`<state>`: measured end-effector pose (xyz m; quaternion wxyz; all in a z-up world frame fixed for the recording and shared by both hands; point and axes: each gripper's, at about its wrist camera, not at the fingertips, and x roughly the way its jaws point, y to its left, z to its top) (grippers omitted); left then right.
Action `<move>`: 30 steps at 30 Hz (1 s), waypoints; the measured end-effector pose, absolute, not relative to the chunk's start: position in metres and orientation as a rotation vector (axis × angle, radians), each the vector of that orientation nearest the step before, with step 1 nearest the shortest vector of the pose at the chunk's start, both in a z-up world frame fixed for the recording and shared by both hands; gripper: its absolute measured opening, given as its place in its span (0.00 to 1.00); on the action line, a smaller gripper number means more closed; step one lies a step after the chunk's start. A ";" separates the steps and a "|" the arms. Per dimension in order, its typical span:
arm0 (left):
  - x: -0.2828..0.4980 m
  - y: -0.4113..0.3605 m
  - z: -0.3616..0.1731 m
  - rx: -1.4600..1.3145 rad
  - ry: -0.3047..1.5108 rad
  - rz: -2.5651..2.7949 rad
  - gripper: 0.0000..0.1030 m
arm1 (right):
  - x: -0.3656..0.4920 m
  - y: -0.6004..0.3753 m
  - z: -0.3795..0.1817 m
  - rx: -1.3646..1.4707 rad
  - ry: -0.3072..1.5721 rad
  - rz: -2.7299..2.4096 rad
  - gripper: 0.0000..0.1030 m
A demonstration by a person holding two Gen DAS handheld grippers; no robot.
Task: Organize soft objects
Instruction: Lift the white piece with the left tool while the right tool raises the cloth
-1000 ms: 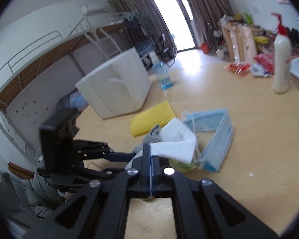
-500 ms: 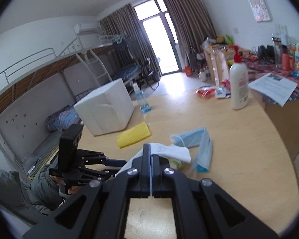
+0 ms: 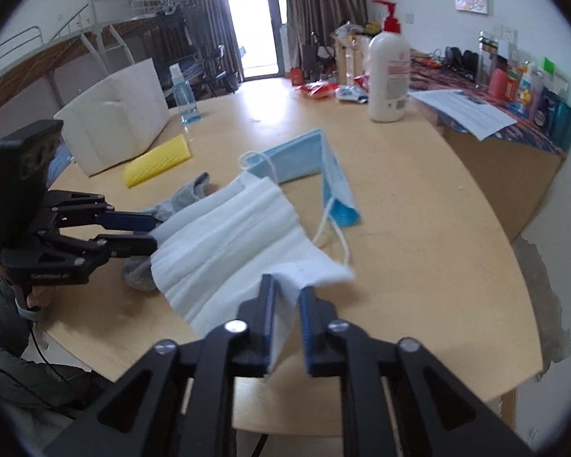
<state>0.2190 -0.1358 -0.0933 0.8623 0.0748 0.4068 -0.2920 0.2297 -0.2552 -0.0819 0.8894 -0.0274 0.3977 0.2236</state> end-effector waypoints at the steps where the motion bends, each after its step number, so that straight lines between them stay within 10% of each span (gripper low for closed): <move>1: 0.220 -0.136 -0.094 0.159 0.855 -0.601 0.30 | 0.228 -0.259 -0.080 -0.053 0.817 0.460 0.37; 4: 0.220 -0.137 -0.096 0.156 0.861 -0.602 0.30 | 0.225 -0.268 -0.074 -0.036 0.782 0.454 0.55; 30: 0.177 -0.074 -0.051 0.086 0.700 -0.489 0.11 | 0.229 -0.187 -0.075 -0.125 0.775 0.673 0.56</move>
